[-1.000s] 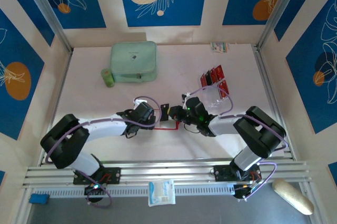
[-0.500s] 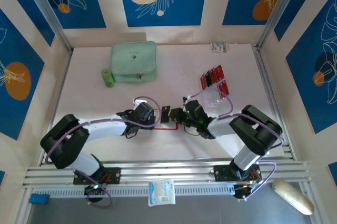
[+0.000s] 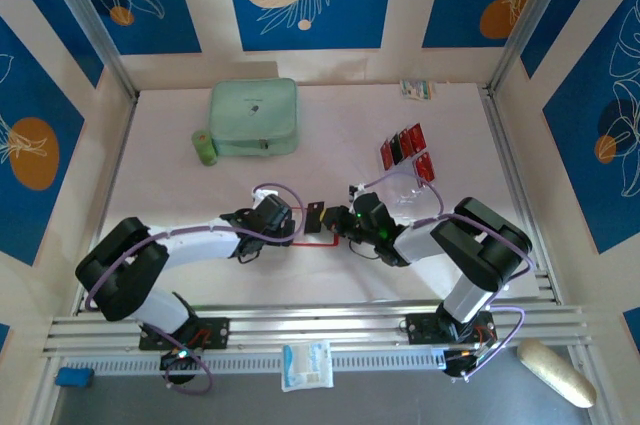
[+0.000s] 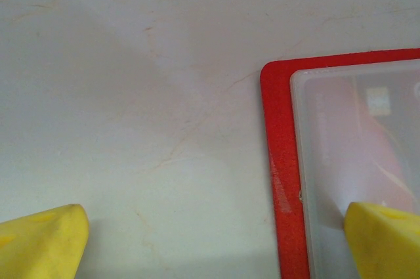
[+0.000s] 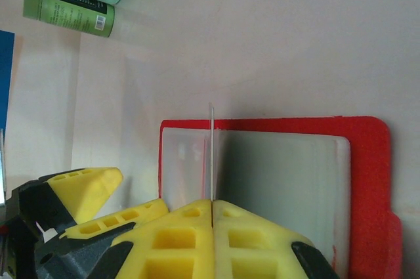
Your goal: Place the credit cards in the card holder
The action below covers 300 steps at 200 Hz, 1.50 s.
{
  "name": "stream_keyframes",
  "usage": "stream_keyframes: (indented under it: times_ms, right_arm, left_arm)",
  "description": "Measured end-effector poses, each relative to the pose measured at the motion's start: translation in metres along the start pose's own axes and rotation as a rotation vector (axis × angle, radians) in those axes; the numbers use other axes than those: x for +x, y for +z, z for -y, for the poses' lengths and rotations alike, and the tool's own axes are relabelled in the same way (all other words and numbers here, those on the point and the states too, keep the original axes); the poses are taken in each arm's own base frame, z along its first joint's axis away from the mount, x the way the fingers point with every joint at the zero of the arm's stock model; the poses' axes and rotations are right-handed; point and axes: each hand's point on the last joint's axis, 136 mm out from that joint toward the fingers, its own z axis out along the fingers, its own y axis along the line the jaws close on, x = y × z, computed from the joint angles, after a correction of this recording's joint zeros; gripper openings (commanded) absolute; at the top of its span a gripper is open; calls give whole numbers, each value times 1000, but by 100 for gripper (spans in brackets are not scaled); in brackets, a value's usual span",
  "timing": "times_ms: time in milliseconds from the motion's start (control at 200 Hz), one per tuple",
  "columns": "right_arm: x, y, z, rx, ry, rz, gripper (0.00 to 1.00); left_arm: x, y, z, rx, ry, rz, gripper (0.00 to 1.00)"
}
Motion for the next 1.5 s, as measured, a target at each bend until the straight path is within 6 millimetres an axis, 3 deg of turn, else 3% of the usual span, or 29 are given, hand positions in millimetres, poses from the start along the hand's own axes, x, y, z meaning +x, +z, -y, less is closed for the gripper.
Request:
stream_keyframes:
  times_ms: [1500]
  right_arm:
    - [0,5,-2,-28,29,2,0]
  left_arm:
    - [1,0,-1,1,-4,3,99]
